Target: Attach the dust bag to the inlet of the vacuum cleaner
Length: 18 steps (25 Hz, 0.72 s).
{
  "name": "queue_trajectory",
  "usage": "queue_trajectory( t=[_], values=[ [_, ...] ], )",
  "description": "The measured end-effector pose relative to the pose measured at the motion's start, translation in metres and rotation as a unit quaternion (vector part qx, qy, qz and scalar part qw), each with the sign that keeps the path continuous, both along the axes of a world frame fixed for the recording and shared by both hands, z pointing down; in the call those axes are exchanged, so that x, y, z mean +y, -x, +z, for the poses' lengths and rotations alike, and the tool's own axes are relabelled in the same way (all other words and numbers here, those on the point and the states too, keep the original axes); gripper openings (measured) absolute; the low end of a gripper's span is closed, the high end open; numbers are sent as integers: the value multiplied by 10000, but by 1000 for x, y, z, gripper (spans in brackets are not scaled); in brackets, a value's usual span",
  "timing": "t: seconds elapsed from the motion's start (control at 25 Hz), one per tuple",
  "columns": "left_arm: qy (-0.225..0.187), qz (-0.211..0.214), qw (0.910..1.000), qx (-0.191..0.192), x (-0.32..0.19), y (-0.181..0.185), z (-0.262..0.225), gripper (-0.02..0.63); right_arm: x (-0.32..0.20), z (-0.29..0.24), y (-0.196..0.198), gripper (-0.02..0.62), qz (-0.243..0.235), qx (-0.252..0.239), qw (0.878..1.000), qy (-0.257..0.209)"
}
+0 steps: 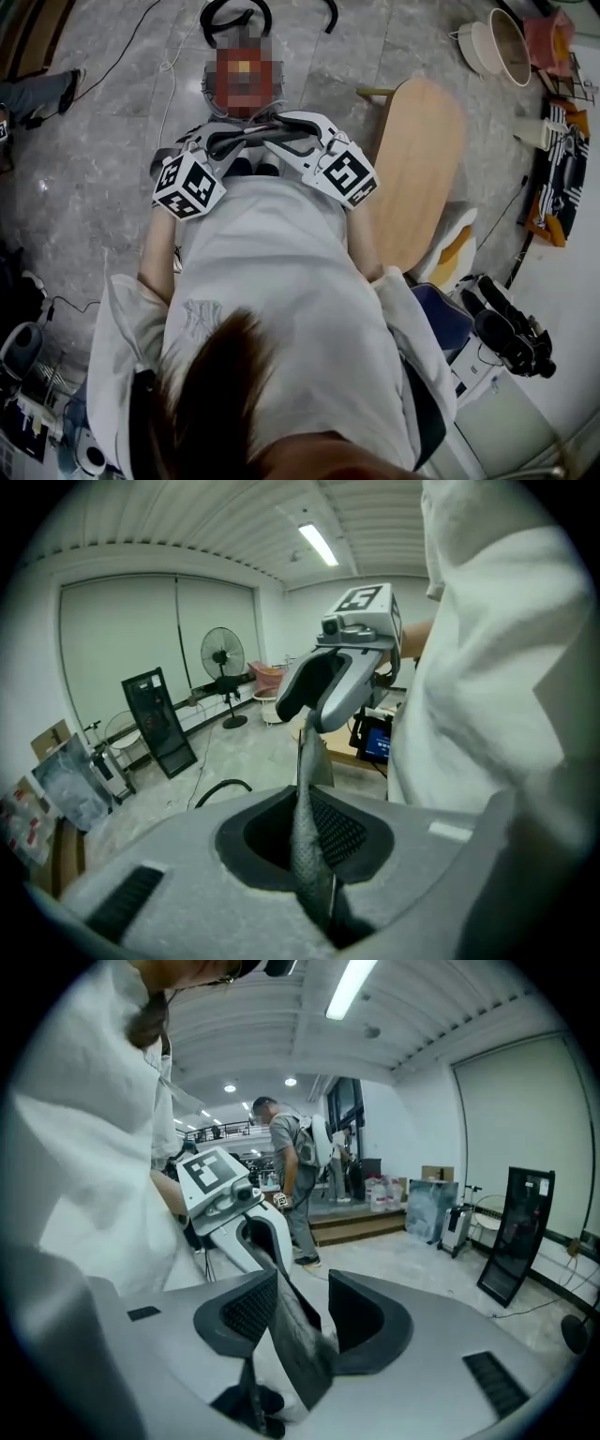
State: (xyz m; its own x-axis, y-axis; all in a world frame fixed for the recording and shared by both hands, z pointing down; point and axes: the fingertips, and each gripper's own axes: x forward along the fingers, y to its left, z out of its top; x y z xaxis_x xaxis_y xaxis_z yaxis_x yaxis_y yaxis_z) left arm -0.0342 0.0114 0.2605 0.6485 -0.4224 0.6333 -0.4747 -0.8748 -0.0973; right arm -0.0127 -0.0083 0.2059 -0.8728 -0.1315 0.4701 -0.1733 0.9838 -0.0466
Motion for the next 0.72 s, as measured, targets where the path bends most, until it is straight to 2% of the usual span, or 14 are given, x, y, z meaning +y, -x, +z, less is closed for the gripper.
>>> queue_trajectory(
  t=[0.12,0.24,0.44,0.6,0.72],
  values=[
    [105,348,9991,-233,0,-14,8,37,4,22,-9,186,-324,527,9980,136],
    [235,579,9976,-301,1,-26,16,37,10,45,-18,186,-756,1195,9899,21],
    [390,815,9950,-415,9,-42,35,37,21,84,-34,98,-1258,2121,9686,-315],
    [495,873,9930,-624,16,-52,61,37,31,115,-46,55,-1607,2589,9509,-550],
    [615,919,9902,-851,22,-60,98,38,38,151,-55,38,-1894,2888,9368,-558]
  ],
)
